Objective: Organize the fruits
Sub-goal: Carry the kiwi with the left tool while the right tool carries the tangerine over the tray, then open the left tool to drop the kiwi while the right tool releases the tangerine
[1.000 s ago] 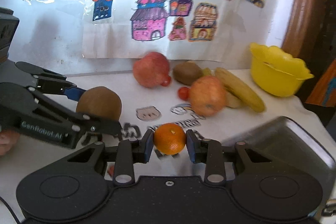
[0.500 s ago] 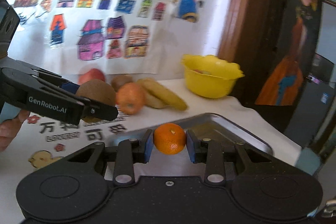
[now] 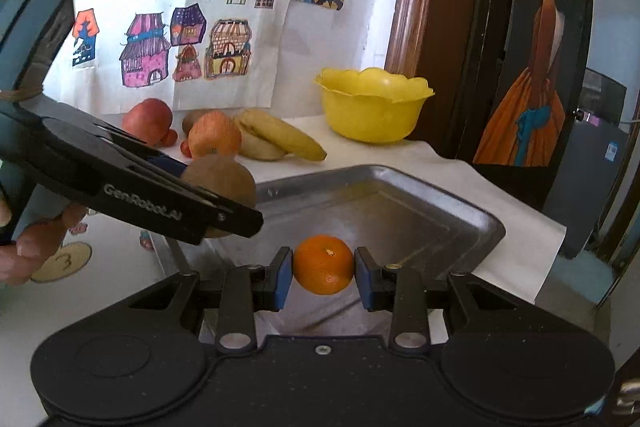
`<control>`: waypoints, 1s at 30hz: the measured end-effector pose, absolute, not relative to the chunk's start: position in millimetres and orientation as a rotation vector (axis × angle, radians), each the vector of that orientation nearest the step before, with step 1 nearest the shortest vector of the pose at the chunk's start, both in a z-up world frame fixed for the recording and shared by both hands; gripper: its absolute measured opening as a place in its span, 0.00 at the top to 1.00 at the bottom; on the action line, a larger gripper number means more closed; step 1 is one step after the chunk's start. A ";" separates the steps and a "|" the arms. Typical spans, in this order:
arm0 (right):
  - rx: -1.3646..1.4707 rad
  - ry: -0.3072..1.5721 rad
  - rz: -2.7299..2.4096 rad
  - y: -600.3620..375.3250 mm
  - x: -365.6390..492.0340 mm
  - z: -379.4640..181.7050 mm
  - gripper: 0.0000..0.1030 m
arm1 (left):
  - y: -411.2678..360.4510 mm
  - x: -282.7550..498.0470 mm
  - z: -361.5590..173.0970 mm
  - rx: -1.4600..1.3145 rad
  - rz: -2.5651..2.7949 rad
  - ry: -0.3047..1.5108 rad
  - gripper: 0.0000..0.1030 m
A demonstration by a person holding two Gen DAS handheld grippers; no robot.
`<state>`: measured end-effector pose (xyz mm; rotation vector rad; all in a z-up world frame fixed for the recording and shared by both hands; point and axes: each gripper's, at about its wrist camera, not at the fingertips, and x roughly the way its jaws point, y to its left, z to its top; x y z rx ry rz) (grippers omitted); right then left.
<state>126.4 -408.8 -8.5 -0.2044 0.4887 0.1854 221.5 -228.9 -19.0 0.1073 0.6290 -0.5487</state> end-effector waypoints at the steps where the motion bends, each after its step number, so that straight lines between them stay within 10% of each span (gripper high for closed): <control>1: -0.203 0.494 0.186 -408.8 125.9 -10.1 0.66 | -230.5 221.4 -20.7 0.114 -0.550 0.634 0.37; 21: -0.198 0.558 0.179 -408.3 130.3 -22.2 0.64 | -240.0 214.8 -27.8 0.168 -0.545 0.674 0.36; 30: -0.205 0.533 0.173 -401.5 117.8 -9.5 0.23 | -226.1 190.2 3.6 0.147 -0.531 0.555 0.15</control>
